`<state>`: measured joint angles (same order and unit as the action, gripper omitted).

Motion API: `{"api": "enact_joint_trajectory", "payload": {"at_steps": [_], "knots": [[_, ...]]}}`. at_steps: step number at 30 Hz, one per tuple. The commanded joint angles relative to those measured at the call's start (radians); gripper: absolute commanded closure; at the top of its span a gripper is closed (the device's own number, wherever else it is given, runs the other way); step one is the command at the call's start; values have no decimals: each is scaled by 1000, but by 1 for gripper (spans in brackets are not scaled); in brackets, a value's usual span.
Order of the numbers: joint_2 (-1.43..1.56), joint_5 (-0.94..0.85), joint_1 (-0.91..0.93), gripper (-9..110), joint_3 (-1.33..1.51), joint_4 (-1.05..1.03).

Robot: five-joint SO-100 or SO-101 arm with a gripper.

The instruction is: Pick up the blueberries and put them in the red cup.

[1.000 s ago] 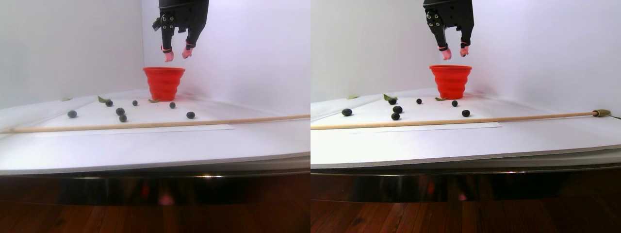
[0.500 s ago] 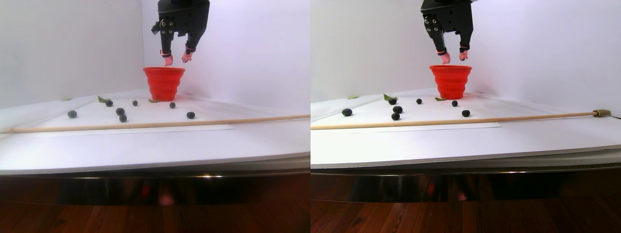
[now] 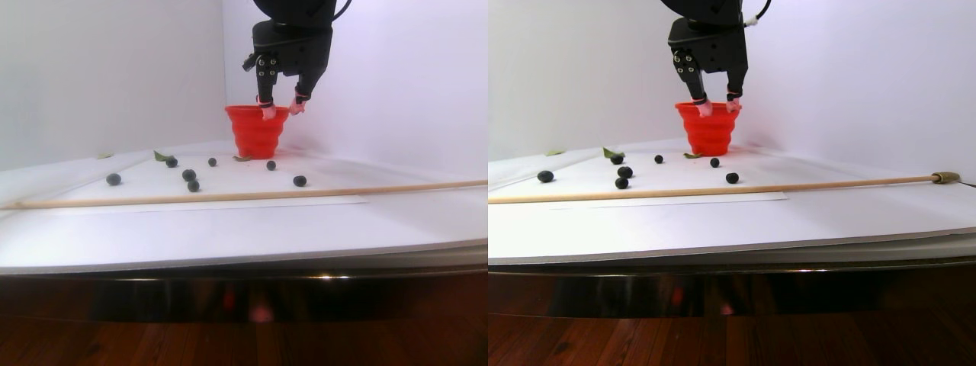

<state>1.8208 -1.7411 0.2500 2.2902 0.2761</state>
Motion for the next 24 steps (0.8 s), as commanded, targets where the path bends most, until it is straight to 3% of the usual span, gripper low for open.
{"api": "enact_joint_trajectory", "payload": {"at_steps": [1, 24], "knots": [[-8, 12, 12, 83, -54, 46], [-212, 48, -14, 83, -179, 123]]}}
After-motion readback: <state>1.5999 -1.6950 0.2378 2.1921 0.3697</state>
